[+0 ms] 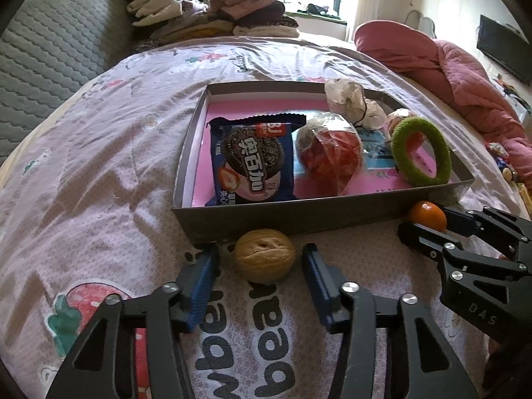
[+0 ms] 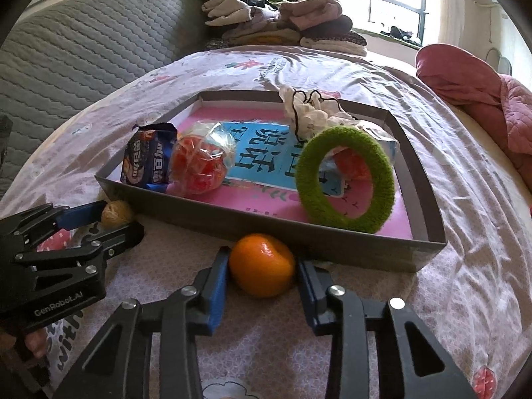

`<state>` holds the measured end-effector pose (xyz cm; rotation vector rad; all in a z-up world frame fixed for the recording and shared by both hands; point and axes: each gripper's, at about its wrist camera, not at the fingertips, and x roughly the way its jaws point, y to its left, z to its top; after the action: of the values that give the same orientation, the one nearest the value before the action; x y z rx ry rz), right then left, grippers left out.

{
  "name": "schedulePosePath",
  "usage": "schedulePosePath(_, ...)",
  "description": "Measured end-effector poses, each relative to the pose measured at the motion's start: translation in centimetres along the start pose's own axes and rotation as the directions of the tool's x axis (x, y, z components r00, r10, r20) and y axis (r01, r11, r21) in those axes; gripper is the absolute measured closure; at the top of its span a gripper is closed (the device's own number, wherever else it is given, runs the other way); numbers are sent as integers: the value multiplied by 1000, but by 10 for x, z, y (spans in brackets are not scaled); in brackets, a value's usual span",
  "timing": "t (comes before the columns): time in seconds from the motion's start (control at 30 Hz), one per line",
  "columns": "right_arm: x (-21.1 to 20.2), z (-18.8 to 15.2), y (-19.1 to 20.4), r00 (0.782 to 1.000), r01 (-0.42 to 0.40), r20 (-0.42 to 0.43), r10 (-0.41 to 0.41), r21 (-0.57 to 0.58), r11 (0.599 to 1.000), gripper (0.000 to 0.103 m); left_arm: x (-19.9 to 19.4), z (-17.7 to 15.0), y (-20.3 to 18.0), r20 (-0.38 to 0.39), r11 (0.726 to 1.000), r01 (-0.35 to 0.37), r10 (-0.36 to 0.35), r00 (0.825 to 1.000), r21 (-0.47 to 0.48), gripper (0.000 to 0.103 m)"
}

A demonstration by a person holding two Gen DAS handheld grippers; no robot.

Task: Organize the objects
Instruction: 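Close the left tool on the walnut while the right tool grasps the orange, then carry the walnut into the tray with the left tool while the right tool carries the orange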

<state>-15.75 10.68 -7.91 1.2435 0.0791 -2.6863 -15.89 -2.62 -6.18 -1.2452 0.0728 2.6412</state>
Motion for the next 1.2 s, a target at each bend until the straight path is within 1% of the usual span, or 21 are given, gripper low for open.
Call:
schedulePosePath(0.07, -1, 0, -1, 1000, -6, 2, 6, 4, 1000, 65, 0, 0, 0, -1, 1000, 13, -13, 1000, 2, 63)
schedulePosePath(0.1, -1, 0, -2, 1000, -9, 3, 9, 6, 1000, 65, 0, 0, -1, -1, 1000, 16, -16, 1000, 3, 66)
schedulePosePath(0.23, -5, 0, -2, 1000, -20, 7, 20, 8, 1000, 65, -3, 0, -1, 5, 1000, 31, -31, 999, 4, 66)
schedulePosePath(0.5, -14, 0, 0, 999, -42, 24, 42, 3, 999, 65, -12, 0, -3, 32, 999, 36, -36, 999, 17, 66)
schedulePosePath(0.67, -23, 3, -3, 998, -46, 45, 46, 18, 999, 65, -25, 2, -7, 66, 999, 38, -40, 997, 32, 66)
schedulePosePath(0.9, -47, 14, -6, 991, -18, 130, 18, 6, 1000, 65, -47, 16, -15, 137, 998, 40, -45, 989, 45, 66)
schedulePosePath(1.07, -64, 23, -13, 981, 10, 194, -11, 5, 1000, 65, -56, 30, -20, 183, 998, 29, -38, 982, 52, 66)
schedulePosePath(1.2, -74, 31, -26, 972, 30, 231, -36, 30, 999, 65, -59, 42, -26, 207, 998, 25, -38, 978, 63, 66)
